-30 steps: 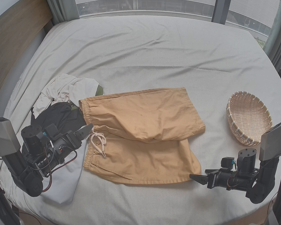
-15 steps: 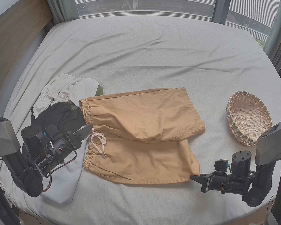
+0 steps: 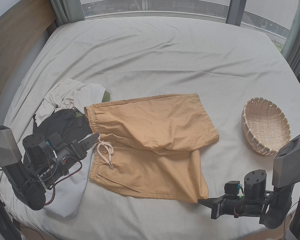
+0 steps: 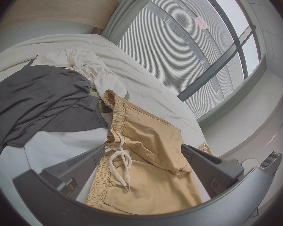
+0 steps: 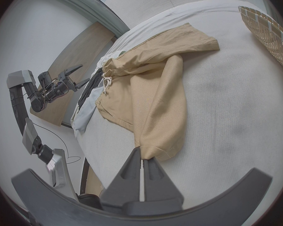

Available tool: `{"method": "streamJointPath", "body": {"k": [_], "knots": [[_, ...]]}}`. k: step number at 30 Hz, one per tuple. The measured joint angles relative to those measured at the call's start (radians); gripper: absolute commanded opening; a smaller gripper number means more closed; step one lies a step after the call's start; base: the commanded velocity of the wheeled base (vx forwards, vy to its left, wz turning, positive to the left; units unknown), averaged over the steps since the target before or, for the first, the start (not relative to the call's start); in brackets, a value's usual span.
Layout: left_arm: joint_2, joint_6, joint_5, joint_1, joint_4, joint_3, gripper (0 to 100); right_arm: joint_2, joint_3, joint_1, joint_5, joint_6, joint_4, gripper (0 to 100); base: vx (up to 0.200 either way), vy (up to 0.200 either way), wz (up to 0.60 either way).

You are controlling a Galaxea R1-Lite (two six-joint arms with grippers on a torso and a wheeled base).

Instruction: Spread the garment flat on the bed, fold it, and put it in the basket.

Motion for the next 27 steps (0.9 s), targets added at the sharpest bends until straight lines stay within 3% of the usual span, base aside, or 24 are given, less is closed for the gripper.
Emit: {"method": "streamJointPath", "body": {"k": [12, 13, 27], "knots": [[0.0, 0.0, 0.0, 0.001, 0.0, 0.003, 100, -0.019, 0.022, 0.096, -0.003, 0.06, 0.0, 0, 0.0, 0.0, 0.0], [0.0, 0.0, 0.0, 0.001, 0.0, 0.003, 100, -0.019, 0.022, 0.093, -0.002, 0.06, 0.0, 100, 0.0, 0.0, 0.0], [0.001, 0.019, 0.001, -0.004, 0.0, 0.001, 100, -0.014, 0.004, 0.01, -0.057, 0.059, 0.0, 100, 0.0, 0.0, 0.0]]}}
